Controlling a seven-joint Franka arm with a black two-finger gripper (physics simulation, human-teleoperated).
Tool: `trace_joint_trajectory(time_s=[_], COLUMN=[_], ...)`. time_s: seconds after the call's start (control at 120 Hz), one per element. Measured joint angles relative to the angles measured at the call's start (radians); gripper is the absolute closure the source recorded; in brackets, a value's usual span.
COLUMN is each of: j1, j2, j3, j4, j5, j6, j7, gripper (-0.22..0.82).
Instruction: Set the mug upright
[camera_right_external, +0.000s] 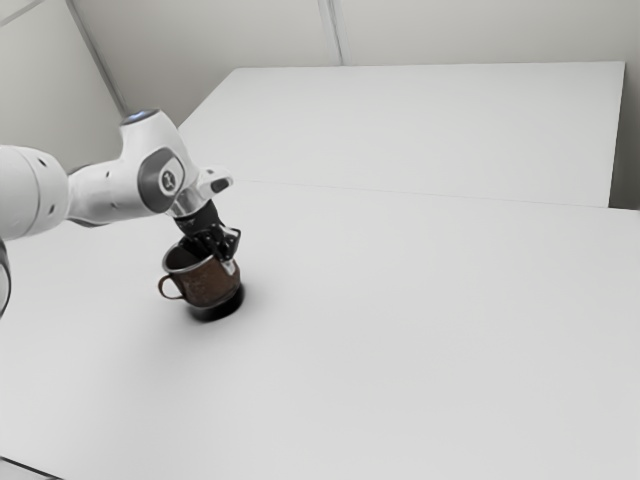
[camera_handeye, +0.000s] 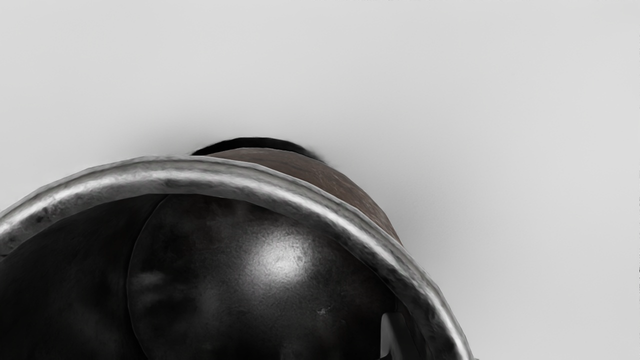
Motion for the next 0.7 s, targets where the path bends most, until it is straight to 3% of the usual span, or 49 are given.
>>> trace_joint_trajectory(time_s=[0.4, 0.575, 0.7], j1=[-0.008, -0.016, -0.024], j2=[0.052, 0.037, -0.016], j3=[-0.012, -0.016, -0.016], j4=[-0.017, -0.012, -0.010], j5=[0.014, 0.029, 0.063], j6=[0.080, 0.078, 0.066], j7=[-0.164, -0.191, -0.205], gripper=[0.77, 0.40, 0.22])
